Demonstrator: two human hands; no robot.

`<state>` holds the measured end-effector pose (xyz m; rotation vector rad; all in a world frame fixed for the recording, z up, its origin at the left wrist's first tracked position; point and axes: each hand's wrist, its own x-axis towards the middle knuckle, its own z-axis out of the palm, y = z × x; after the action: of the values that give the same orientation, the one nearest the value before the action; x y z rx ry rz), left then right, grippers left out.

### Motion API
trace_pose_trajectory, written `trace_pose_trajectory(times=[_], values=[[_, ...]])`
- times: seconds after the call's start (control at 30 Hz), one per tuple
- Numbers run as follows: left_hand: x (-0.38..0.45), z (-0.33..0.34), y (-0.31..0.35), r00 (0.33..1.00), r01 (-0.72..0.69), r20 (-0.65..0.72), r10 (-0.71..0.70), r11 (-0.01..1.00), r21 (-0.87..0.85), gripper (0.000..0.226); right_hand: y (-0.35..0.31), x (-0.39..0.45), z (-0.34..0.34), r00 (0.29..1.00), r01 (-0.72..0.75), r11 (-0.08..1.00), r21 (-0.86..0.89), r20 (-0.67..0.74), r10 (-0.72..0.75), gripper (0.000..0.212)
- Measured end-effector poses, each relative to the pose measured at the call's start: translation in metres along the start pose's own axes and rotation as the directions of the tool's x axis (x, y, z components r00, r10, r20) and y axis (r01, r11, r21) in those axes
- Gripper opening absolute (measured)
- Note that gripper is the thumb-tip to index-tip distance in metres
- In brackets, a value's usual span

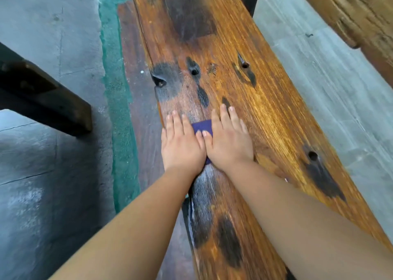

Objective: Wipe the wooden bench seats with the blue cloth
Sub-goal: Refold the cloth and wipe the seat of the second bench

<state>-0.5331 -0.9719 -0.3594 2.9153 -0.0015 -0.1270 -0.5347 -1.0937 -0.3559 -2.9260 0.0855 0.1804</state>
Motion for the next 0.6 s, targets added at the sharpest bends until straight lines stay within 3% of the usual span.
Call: trace_pose_trajectory(times=[0.27,0.47,0.6], values=[[-0.072,0.000,-0.003,0.996,0.068,0.064,-0.067,0.998,-0.012,0.069,-0.002,-0.071,0.006,0.998,-0.020,1.000,-0.006,0.056,0.020,0.073],[-0.031,-0.003,-0.006,0.996,-0.012,0.091,0.011,1.000,0.011,0.071,-0.003,-0.036,0.006,0.998,-0.030,0.998,-0.048,0.060,0.033,0.074],[0.026,-0.006,-0.002,0.998,0.047,0.030,-0.048,0.999,0.011,0.067,-0.005,0.033,-0.001,0.999,0.024,0.996,-0.085,0.025,-0.022,0.075]])
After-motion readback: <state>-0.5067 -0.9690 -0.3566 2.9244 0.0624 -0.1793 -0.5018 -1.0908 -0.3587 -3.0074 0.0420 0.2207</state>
